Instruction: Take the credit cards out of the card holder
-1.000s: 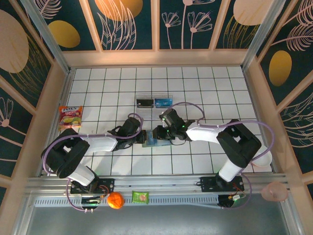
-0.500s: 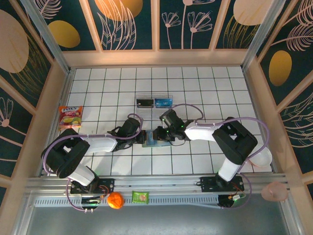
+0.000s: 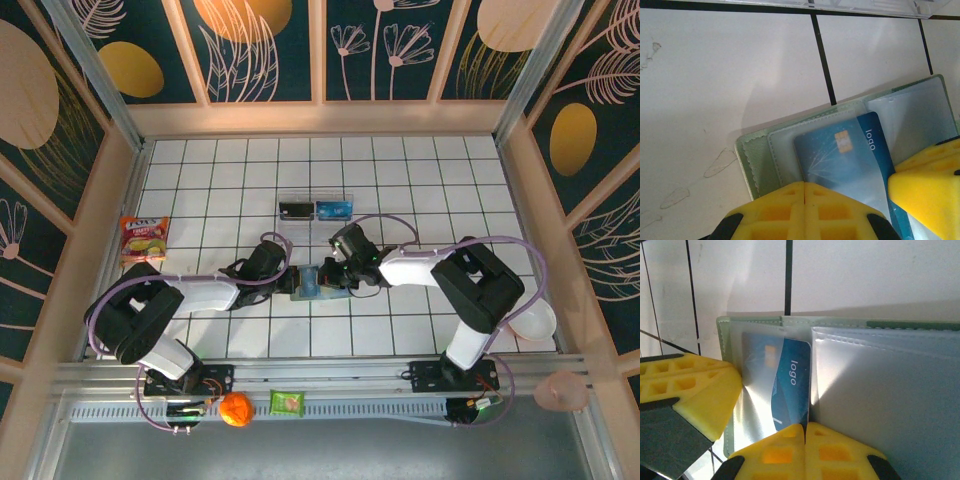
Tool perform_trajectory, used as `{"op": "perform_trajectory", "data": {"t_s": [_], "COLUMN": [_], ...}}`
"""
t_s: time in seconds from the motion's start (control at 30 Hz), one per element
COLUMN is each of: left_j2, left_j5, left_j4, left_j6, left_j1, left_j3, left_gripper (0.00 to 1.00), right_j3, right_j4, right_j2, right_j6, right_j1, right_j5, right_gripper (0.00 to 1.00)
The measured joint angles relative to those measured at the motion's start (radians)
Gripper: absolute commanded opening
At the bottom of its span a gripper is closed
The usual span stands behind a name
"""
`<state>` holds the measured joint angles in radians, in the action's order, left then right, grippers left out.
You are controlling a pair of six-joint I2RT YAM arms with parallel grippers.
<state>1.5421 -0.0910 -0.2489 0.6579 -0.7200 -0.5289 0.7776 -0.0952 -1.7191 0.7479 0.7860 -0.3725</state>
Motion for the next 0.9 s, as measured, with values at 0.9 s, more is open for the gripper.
{"op": "perform_trajectory", "data": {"t_s": [0.9], "left_j2": [0.0], "left_j5": [0.001], "left_j4": [0.01], "left_j6": [-0.023], "left_j1": [0.0], "left_j3": [-0.008], "left_gripper": [0.0], "right_j3": [-0.045], "right_j4": [0.205], "right_j2": [0.222], "right_j6": [-0.13], "right_j1": [0.0], "right_j5": [0.141], "right_gripper": [0.0]}}
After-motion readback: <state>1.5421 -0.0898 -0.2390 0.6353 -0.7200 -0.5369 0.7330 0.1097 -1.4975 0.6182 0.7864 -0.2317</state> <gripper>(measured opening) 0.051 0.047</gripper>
